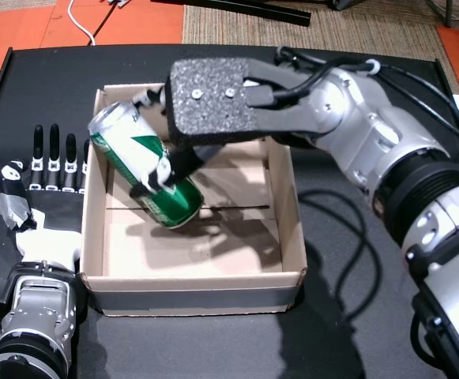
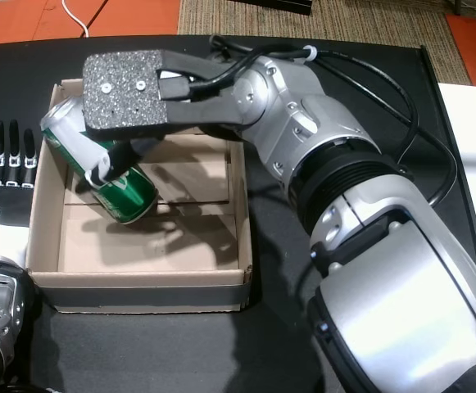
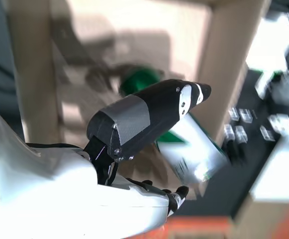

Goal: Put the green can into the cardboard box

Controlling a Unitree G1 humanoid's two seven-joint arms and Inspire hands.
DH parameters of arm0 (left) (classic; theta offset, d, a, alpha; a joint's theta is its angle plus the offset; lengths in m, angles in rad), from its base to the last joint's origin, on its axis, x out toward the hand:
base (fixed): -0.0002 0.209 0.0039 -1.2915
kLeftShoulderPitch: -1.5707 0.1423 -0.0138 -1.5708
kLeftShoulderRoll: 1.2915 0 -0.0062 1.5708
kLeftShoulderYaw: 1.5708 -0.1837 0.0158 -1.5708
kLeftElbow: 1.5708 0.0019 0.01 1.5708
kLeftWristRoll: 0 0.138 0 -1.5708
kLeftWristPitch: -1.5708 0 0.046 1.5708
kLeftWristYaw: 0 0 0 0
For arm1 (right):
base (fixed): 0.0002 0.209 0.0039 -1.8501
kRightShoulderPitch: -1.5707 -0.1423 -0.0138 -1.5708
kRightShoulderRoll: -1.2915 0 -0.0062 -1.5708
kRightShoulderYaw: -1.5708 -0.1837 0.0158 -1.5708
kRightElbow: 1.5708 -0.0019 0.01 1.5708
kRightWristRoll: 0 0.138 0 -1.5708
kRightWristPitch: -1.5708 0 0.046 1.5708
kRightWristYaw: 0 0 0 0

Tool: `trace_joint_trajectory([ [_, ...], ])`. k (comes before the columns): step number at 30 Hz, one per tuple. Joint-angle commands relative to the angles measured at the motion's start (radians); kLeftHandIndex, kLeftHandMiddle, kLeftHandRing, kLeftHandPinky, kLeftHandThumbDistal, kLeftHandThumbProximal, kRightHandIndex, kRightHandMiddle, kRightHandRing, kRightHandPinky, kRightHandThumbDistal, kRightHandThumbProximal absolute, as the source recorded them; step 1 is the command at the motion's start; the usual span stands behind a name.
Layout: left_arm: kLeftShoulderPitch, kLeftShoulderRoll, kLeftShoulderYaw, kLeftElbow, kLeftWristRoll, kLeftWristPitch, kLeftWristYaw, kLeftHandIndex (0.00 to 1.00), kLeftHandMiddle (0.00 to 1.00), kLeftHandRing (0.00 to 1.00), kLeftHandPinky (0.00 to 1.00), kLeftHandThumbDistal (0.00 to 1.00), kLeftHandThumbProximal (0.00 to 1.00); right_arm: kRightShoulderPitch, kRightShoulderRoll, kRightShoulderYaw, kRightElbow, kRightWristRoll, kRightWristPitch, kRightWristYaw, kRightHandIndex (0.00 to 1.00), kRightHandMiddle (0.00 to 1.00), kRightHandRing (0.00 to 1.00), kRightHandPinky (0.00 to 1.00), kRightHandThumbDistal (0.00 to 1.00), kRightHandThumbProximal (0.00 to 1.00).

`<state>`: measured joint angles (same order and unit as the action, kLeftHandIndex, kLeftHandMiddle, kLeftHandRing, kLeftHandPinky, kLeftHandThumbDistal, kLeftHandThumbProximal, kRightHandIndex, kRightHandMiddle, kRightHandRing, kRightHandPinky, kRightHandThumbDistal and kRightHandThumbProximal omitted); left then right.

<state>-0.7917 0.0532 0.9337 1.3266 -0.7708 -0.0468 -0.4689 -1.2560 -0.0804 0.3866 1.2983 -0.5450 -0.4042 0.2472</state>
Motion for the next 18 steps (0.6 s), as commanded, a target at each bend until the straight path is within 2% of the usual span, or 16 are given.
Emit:
trace_joint_trajectory([
  [1, 0.030, -0.003, -0.004, 0.020, 0.008, 0.009, 0.029, 0.42, 0.45, 0.55, 0.66, 0.00, 0.81, 0.026, -0.032, 0.033, -0.038, -0.059, -0.121, -0.258, 1.00, 1.00, 1.00, 1.00, 1.00, 0.51],
  [3, 0.031, -0.002, -0.004, 0.021, 0.009, 0.010, 0.030, 0.41, 0.45, 0.54, 0.65, 0.00, 0.80, 0.032, -0.057, 0.073, -0.055, -0.130, -0.201, -0.504, 1.00, 1.00, 1.00, 1.00, 1.00, 0.51],
  [5, 0.035, -0.002, -0.006, 0.022, 0.012, 0.008, 0.023, 0.42, 0.45, 0.55, 0.64, 0.01, 0.79, 0.022, -0.080, 0.096, -0.064, -0.175, -0.245, -0.657, 1.00, 1.00, 1.00, 1.00, 0.93, 0.50],
  [7, 0.036, 0.000, -0.011, 0.022, 0.018, 0.007, 0.031, 0.41, 0.44, 0.54, 0.64, 0.00, 0.79, 0.002, -0.107, 0.108, -0.075, -0.205, -0.278, -0.762, 1.00, 1.00, 1.00, 1.00, 0.90, 0.49],
  [11, 0.034, 0.001, -0.008, 0.022, 0.012, 0.014, 0.035, 0.41, 0.45, 0.56, 0.67, 0.00, 0.81, -0.042, -0.165, 0.126, -0.100, -0.264, -0.307, -0.945, 1.00, 1.00, 1.00, 1.00, 0.95, 0.42],
  [14, 0.034, 0.001, -0.008, 0.022, 0.012, 0.012, 0.039, 0.43, 0.45, 0.57, 0.67, 0.00, 0.80, -0.050, -0.230, 0.122, -0.143, -0.290, -0.334, -1.050, 1.00, 1.00, 1.00, 1.00, 0.96, 0.41],
  [18, 0.036, 0.003, -0.008, 0.022, 0.012, 0.011, 0.029, 0.43, 0.46, 0.58, 0.68, 0.00, 0.82, -0.026, -0.346, 0.118, -0.238, -0.359, -0.305, -1.208, 1.00, 1.00, 1.00, 1.00, 1.00, 0.48],
])
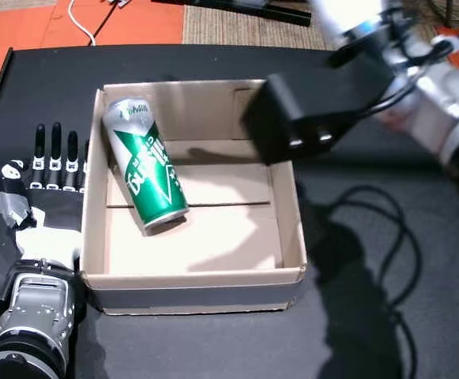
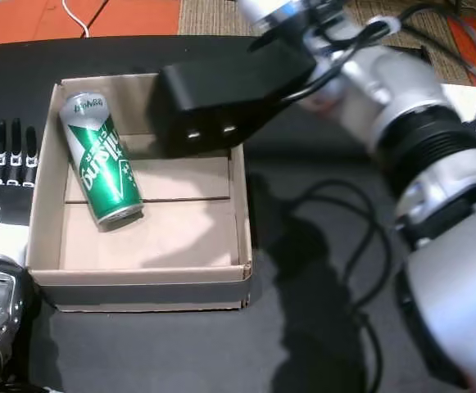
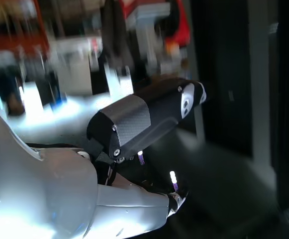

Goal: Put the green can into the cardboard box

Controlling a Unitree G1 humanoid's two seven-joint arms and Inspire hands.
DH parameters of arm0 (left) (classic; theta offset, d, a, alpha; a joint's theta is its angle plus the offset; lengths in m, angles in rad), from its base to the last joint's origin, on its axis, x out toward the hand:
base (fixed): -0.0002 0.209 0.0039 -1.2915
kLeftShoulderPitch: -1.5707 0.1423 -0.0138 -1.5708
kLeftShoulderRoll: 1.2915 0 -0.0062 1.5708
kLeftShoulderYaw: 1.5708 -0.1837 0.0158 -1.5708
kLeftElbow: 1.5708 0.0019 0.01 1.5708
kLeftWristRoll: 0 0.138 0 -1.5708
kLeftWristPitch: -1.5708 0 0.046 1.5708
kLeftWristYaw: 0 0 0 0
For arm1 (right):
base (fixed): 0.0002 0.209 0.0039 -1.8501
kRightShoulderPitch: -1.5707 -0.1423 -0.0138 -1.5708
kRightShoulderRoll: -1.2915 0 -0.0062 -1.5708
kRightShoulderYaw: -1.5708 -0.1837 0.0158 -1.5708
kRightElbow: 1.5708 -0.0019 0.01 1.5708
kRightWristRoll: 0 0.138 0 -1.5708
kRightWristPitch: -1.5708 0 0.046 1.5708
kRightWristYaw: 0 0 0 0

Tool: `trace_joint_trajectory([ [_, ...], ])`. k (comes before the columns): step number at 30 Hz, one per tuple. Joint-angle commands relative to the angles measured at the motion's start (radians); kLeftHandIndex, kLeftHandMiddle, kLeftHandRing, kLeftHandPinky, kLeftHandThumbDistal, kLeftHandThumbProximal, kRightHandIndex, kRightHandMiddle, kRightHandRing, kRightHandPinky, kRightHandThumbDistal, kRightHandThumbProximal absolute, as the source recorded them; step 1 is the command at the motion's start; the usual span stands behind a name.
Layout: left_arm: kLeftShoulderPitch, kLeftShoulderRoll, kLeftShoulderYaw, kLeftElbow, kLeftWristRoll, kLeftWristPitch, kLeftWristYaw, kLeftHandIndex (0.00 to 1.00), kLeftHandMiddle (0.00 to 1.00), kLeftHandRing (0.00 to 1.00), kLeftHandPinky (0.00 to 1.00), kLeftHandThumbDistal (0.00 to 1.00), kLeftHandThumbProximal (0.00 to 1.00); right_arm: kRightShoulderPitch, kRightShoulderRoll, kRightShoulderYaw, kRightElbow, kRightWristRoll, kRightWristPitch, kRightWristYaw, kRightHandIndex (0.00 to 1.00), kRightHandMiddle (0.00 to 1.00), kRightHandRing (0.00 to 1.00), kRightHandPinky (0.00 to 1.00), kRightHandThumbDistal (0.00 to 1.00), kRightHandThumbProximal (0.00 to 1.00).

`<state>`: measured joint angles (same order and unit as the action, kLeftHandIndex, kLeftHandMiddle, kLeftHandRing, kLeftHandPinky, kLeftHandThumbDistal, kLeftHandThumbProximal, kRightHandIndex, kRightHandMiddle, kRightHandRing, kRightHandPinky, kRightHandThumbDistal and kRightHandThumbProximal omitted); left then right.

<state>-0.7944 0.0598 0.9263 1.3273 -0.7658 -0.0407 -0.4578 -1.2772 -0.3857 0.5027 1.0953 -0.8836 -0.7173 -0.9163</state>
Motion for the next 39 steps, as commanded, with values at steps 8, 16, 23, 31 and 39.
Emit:
trace_joint_trajectory([
  [8, 0.049, 0.004, 0.013, 0.022, -0.003, 0.028, -0.022, 0.40, 0.44, 0.56, 0.67, 0.00, 0.75, 0.324, -0.329, -0.165, -0.390, 0.021, 0.016, -0.115, 0.97, 1.00, 1.00, 1.00, 1.00, 0.38],
  [16, 0.063, 0.018, 0.014, 0.022, -0.001, 0.038, -0.023, 0.40, 0.45, 0.59, 0.70, 0.00, 0.74, 0.987, -0.518, -0.519, -0.732, 0.219, -0.086, -0.031, 0.95, 1.00, 1.00, 1.00, 0.99, 0.48],
  [23, 0.066, 0.026, 0.004, 0.021, 0.009, 0.031, 0.000, 0.44, 0.46, 0.59, 0.71, 0.00, 0.85, 1.535, -0.455, -0.824, -0.938, 0.535, -0.264, 0.184, 0.90, 0.97, 0.99, 1.00, 0.89, 0.42],
  [31, 0.064, 0.030, -0.003, 0.019, 0.017, 0.019, 0.012, 0.43, 0.46, 0.58, 0.71, 0.00, 0.77, 1.851, -0.268, -0.836, -0.870, 0.813, -0.489, 0.462, 0.82, 0.91, 0.96, 0.98, 0.92, 0.41],
  [39, 0.057, 0.038, -0.005, 0.020, 0.020, 0.024, 0.017, 0.41, 0.45, 0.58, 0.71, 0.00, 0.80, 1.708, 0.050, -0.826, -0.327, 0.660, -0.724, 0.568, 0.81, 0.93, 0.98, 1.00, 0.99, 0.58],
])
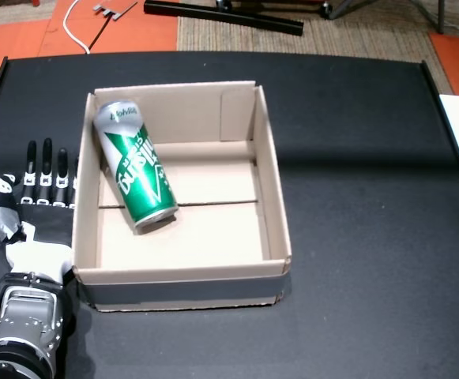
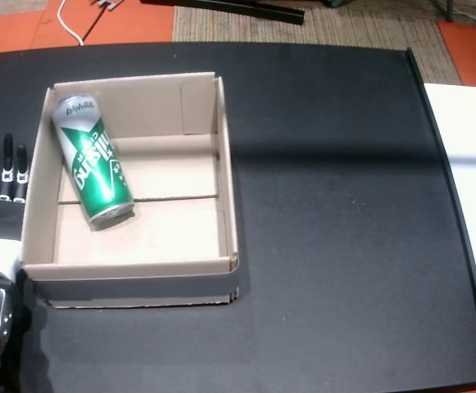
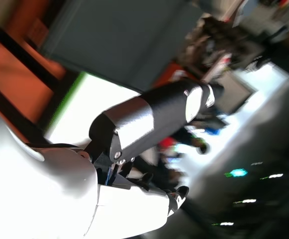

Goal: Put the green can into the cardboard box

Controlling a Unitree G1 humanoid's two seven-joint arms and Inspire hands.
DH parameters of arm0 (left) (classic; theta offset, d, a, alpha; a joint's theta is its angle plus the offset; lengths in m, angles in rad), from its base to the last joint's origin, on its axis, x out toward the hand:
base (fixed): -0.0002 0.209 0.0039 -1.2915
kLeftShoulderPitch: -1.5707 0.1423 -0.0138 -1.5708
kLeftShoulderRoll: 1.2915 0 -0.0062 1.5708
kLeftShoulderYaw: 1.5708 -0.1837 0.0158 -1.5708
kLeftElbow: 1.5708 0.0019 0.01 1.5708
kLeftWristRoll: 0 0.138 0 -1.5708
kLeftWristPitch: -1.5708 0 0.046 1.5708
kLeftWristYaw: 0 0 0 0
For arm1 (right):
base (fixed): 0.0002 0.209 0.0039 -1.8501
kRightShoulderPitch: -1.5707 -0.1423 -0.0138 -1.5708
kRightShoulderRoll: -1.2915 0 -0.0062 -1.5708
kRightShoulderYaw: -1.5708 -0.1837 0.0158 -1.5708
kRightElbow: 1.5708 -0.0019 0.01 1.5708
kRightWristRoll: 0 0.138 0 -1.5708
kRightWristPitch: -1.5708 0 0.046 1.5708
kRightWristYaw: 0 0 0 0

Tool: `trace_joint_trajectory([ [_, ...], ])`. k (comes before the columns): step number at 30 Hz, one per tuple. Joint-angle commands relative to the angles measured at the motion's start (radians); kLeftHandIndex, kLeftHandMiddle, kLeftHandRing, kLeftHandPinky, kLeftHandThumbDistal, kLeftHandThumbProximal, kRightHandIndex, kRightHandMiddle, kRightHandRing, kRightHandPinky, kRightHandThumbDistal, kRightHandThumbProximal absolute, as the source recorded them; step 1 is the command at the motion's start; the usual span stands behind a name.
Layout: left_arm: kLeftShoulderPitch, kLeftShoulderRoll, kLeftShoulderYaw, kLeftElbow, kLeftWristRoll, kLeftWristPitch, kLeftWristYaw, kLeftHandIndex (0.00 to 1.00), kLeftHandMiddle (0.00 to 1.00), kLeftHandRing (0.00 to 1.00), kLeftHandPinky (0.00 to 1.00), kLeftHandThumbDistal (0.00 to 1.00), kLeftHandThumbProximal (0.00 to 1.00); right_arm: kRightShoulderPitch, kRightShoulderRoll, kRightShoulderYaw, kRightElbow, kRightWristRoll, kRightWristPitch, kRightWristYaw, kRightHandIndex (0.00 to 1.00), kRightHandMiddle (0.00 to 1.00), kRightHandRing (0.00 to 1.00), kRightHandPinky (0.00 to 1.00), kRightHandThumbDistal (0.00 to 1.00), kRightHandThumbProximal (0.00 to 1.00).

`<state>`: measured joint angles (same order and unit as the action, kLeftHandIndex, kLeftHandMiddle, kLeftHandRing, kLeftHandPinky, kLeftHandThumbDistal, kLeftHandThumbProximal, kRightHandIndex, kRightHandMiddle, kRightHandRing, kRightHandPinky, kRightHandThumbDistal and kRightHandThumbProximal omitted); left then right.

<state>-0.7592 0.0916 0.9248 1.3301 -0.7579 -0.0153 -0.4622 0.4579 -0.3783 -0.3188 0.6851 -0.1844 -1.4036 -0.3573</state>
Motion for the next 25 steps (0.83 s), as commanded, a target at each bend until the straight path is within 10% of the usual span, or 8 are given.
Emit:
trace_joint_trajectory([
  [1, 0.022, 0.007, -0.004, 0.018, 0.011, 0.001, 0.022, 0.42, 0.45, 0.58, 0.74, 0.00, 0.80, -0.052, 0.064, 0.007, 0.159, -0.052, -0.063, 0.019, 0.82, 0.93, 0.98, 1.00, 0.99, 0.54],
  [13, 0.012, 0.017, 0.006, 0.020, 0.007, 0.008, 0.045, 0.47, 0.46, 0.57, 0.73, 0.00, 0.78, -0.144, 0.081, 0.229, 0.430, -0.705, 0.257, -0.870, 0.63, 0.84, 0.96, 1.00, 0.79, 0.48],
  [25, 0.015, 0.027, 0.002, 0.020, 0.015, 0.004, 0.048, 0.44, 0.46, 0.57, 0.73, 0.00, 0.79, -0.207, 0.048, 0.464, 0.475, -0.702, 0.285, -1.167, 0.58, 0.79, 0.92, 1.00, 0.91, 0.44],
])
